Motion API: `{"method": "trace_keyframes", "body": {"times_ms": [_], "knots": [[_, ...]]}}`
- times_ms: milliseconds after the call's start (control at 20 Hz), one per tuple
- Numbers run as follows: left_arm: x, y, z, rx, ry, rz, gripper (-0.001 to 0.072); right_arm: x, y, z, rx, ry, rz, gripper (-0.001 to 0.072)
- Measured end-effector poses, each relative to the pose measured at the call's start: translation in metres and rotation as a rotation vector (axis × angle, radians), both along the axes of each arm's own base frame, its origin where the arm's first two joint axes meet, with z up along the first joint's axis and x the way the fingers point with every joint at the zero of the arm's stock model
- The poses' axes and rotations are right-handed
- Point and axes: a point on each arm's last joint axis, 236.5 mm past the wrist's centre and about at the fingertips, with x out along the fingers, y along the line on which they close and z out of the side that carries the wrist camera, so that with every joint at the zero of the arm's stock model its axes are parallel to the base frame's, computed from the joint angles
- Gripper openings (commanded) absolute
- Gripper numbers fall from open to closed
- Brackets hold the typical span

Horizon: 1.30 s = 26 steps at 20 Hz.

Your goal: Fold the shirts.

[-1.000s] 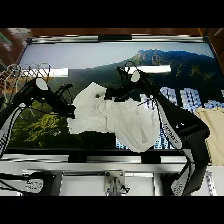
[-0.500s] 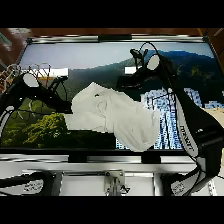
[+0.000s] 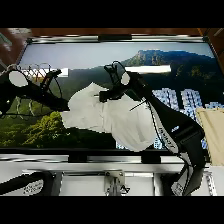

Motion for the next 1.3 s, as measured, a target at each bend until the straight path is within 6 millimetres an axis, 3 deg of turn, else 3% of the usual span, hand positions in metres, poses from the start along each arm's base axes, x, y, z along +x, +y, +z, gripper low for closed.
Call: {"method": "trace_keyframes", "body": {"times_ms": [100, 150, 200, 250, 300, 450, 550, 650, 800, 950, 1050, 1150, 1200, 1250, 1300], "knots": [[-0.001, -0.001, 0.005, -0.007, -0.013, 0.0, 0.0041, 0.002, 0.004, -0.013, -0.003, 0.003, -0.006, 0.0666], [-0.001, -0.003, 0.007, -0.014, -0.017, 0.001, 0.0041, 0.0, 0.007, -0.019, -0.001, 0.014, -0.003, 0.0613], [-0.001, -0.004, 0.009, -0.023, -0.021, 0.002, 0.0042, -0.002, 0.01, -0.025, -0.004, 0.024, 0.0, 0.0451], [-0.001, -0.006, 0.011, -0.033, -0.024, 0.002, 0.0041, -0.002, 0.011, -0.03, -0.006, 0.027, -0.002, 0.0202], [0.0, -0.009, 0.013, -0.047, -0.032, -0.001, 0.0042, -0.001, 0.012, -0.033, -0.005, 0.025, -0.01, 0.0079], [0.0, -0.016, 0.018, -0.077, -0.044, -0.019, 0.0041, 0.007, 0.019, -0.027, 0.016, -0.007, -0.039, 0.0072], [0.003, -0.019, 0.022, -0.089, -0.059, -0.026, 0.0042, 0.021, 0.01, -0.003, 0.019, -0.073, -0.061, 0.0072], [0.012, -0.021, 0.037, -0.101, -0.108, -0.027, 0.0042, 0.029, -0.009, 0.034, 0.004, -0.134, -0.084, 0.0072], [0.036, -0.027, 0.076, -0.132, -0.237, -0.019, 0.0042, 0.031, -0.058, 0.111, -0.035, -0.223, -0.161, 0.0071], [0.051, -0.038, 0.11, -0.19, -0.33, -0.011, 0.0042, 0.0, -0.095, 0.166, -0.095, -0.225, -0.24, 0.0071], [0.052, -0.048, 0.11, -0.212, -0.325, -0.023, 0.0042, -0.033, -0.111, 0.172, -0.2, -0.187, -0.263, 0.0071], [0.05, -0.059, 0.091, -0.22, -0.266, -0.04, 0.0043, -0.066, -0.122, 0.166, -0.316, -0.158, -0.312, 0.0071], [0.047, -0.063, 0.073, -0.215, -0.214, -0.05, 0.0067, -0.08, -0.127, 0.157, -0.374, -0.14, -0.352, 0.0071], [0.042, -0.067, 0.054, -0.21, -0.159, -0.062, 0.0246, -0.094, -0.132, 0.145, -0.427, -0.123, -0.394, 0.0071], [0.035, -0.071, 0.035, -0.207, -0.093, -0.073, 0.0511, -0.107, -0.134, 0.131, -0.47, -0.101, -0.424, 0.0071]]}}
